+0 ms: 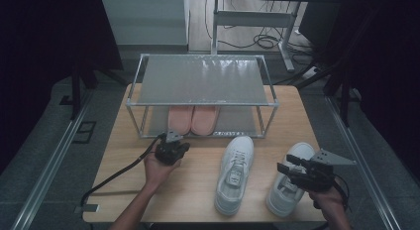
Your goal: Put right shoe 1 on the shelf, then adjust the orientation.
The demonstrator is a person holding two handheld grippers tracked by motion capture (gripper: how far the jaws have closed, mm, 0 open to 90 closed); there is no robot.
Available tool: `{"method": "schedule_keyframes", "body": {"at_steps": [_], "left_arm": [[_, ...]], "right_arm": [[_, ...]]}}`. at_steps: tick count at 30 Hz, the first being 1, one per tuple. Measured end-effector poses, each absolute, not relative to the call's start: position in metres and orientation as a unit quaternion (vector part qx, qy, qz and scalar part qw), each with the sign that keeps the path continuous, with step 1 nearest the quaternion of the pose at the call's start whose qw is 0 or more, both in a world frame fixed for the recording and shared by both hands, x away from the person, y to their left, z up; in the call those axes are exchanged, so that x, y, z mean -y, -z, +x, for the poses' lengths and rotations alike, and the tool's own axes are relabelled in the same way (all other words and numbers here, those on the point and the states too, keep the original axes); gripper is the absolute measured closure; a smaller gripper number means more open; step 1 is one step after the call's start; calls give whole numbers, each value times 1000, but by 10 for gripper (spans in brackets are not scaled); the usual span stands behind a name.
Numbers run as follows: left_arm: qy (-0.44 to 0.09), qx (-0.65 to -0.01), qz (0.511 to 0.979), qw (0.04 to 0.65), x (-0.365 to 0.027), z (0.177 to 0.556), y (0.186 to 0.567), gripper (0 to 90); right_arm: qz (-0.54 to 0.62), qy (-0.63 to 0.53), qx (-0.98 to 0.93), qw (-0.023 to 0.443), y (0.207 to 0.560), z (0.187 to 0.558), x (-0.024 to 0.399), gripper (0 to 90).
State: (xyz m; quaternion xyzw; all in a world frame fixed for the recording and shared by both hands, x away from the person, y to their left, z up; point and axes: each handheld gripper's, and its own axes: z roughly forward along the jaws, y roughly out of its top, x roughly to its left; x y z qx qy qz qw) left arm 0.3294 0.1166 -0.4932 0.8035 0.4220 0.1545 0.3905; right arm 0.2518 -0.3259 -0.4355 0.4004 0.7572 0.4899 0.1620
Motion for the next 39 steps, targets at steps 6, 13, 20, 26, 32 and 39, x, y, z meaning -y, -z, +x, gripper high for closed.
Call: {"method": "schedule_keyframes", "body": {"at_steps": [6, 13, 20, 26, 32, 39], "left_arm": [[-148, -428, 793, 407, -142, 293, 494, 866], [-155, -418, 808, 386, -149, 267, 501, 728], [-155, -409, 818, 374, -148, 261, 503, 642], [-152, -408, 820, 371, -147, 260, 504, 604], [-146, -407, 822, 372, -147, 261, 504, 585], [-134, -401, 829, 366, -143, 260, 510, 579]], "right_arm": [[398, -487, -760, 161, 436, 252, 322, 459], [400, -481, -764, 157, 437, 253, 318, 459], [394, -476, -770, 159, 438, 252, 311, 531], [381, -472, -781, 152, 438, 250, 304, 706], [368, -465, -790, 152, 434, 248, 297, 801], [367, -464, -792, 151, 436, 247, 296, 797]]}}
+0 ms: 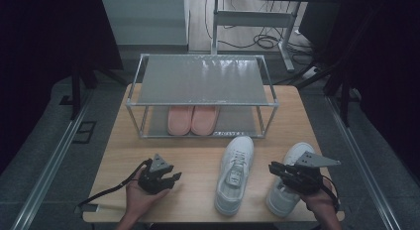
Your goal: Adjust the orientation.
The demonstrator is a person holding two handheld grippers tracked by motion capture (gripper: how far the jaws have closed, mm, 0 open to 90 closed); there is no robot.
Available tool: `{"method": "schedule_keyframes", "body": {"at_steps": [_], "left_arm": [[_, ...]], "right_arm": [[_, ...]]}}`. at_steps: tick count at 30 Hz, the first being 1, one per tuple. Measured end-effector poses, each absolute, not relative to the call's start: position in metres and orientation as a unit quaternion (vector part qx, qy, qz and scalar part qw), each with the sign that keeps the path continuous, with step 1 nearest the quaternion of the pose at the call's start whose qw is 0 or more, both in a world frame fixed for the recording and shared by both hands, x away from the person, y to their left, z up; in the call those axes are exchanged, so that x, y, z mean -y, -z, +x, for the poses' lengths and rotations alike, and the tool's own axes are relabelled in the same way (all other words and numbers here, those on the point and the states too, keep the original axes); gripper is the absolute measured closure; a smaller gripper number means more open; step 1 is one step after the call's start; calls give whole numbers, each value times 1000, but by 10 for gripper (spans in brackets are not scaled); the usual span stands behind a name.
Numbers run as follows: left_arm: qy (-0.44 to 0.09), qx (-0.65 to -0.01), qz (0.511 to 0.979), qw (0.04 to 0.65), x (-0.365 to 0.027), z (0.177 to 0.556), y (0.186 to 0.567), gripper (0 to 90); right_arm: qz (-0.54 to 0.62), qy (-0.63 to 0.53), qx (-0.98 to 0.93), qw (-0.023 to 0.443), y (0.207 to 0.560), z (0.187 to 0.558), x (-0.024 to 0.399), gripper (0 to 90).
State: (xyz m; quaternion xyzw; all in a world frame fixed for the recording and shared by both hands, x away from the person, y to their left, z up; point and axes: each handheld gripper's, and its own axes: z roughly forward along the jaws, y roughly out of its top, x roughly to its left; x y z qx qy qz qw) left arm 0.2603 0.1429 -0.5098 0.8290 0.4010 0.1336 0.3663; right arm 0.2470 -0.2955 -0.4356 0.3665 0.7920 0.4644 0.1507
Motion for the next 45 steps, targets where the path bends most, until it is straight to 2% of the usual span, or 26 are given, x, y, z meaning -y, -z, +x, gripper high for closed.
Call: {"method": "schedule_keyframes", "body": {"at_steps": [14, 28, 36, 41, 43, 45], "left_arm": [[-131, -402, 830, 364, -144, 262, 510, 555], [-127, -400, 831, 366, -144, 263, 510, 548], [-125, -400, 832, 364, -143, 263, 512, 548], [-125, -399, 833, 362, -143, 264, 512, 548], [-125, -399, 833, 361, -142, 264, 513, 548], [-125, -399, 834, 360, -142, 264, 513, 549]], "right_arm": [[321, -465, -814, 135, 433, 231, 259, 900], [253, -450, -851, 99, 445, 200, 171, 900], [242, -412, -872, 112, 454, 197, 138, 900], [239, -387, -880, 138, 460, 192, 129, 900], [242, -367, -883, 163, 464, 190, 125, 900], [242, -366, -884, 161, 465, 190, 124, 900]]}}
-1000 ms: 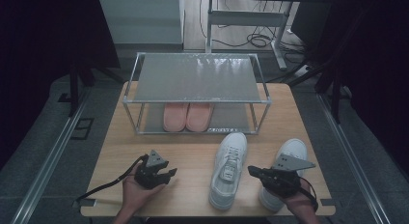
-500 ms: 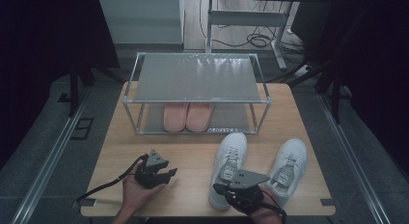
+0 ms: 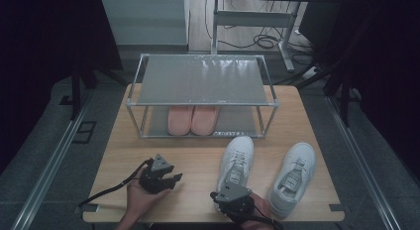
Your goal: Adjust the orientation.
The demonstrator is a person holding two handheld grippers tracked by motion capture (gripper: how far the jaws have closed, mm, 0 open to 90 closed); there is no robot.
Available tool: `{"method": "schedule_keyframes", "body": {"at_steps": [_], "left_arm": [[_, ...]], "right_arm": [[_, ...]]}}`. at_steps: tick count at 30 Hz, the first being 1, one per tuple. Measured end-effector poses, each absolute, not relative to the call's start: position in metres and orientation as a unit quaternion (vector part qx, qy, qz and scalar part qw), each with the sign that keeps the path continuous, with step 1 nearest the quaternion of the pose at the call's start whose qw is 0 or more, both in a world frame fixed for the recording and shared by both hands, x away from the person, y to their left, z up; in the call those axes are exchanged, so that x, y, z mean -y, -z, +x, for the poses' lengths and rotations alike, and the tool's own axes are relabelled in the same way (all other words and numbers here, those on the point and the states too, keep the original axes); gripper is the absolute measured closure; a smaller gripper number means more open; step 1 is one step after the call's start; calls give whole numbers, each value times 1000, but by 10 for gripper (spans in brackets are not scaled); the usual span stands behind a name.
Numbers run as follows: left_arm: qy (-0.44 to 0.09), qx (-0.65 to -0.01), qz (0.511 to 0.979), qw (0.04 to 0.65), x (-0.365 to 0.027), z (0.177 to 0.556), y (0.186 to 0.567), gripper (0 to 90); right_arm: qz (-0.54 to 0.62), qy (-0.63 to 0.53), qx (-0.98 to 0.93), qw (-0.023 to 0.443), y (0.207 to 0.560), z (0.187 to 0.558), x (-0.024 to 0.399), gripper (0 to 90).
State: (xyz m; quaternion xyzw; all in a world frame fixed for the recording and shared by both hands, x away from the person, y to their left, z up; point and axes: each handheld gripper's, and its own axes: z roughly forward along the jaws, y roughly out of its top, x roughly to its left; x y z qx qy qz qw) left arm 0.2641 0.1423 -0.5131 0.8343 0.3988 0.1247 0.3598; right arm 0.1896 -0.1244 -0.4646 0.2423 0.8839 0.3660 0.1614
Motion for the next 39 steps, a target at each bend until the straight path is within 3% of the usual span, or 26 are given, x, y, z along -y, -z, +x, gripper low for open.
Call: {"method": "schedule_keyframes", "body": {"at_steps": [15, 31, 37, 39], "left_arm": [[-120, -398, 834, 362, -142, 265, 514, 551], [-115, -398, 834, 363, -142, 265, 514, 552], [-114, -398, 834, 366, -142, 266, 514, 552], [-112, -398, 833, 368, -142, 266, 513, 552]], "right_arm": [[276, -354, -874, 188, 463, 175, 163, 900], [302, -362, -865, 169, 458, 171, 203, 900], [304, -385, -854, 174, 430, 183, 221, 900], [327, -387, -845, 174, 411, 210, 234, 900]]}}
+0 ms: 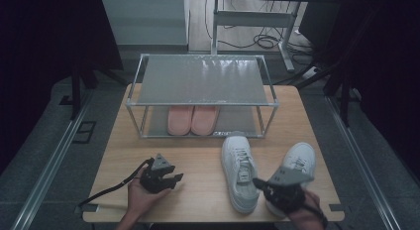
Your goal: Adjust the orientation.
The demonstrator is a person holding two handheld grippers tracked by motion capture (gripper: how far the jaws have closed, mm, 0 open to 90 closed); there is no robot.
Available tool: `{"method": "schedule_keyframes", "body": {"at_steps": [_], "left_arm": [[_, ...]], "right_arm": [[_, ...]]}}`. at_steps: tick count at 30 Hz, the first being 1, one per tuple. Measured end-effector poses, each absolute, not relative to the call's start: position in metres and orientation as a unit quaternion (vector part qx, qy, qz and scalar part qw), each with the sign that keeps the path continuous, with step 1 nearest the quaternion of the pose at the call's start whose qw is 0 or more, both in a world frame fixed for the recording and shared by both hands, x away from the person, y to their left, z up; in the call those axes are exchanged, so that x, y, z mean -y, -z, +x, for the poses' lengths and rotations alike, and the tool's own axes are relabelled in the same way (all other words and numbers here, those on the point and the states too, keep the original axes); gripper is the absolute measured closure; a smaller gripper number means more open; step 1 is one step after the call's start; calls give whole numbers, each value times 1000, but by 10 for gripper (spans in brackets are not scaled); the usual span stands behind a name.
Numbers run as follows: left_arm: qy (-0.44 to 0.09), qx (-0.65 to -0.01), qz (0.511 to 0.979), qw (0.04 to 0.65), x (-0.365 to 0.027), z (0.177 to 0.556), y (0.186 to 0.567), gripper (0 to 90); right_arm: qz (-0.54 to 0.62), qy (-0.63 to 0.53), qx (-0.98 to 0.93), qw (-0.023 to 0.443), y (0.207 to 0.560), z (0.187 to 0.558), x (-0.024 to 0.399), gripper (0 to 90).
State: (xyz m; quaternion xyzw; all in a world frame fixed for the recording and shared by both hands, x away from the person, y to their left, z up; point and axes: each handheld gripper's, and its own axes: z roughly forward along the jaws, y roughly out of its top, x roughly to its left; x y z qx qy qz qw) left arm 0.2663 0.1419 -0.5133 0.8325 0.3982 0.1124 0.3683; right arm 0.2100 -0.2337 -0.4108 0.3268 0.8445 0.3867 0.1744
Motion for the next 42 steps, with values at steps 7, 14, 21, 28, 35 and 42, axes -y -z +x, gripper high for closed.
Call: {"method": "schedule_keyframes", "body": {"at_steps": [7, 14, 21, 28, 35, 42], "left_arm": [[-114, -399, 831, 371, -143, 267, 512, 553], [-115, -397, 832, 370, -143, 267, 512, 554], [-115, -395, 832, 372, -144, 266, 511, 555], [-116, -395, 832, 373, -145, 266, 510, 555], [-115, -394, 833, 372, -144, 266, 511, 556], [-114, -393, 835, 369, -144, 266, 512, 555]], "right_arm": [[392, -339, -842, 152, 407, 294, 245, 900], [413, -287, -855, 129, 427, 334, 229, 900], [432, -232, -864, 118, 447, 355, 216, 900], [436, -196, -871, 111, 460, 365, 211, 900], [427, -201, -876, 100, 461, 367, 207, 900], [395, -215, -889, 81, 461, 364, 187, 900]]}}
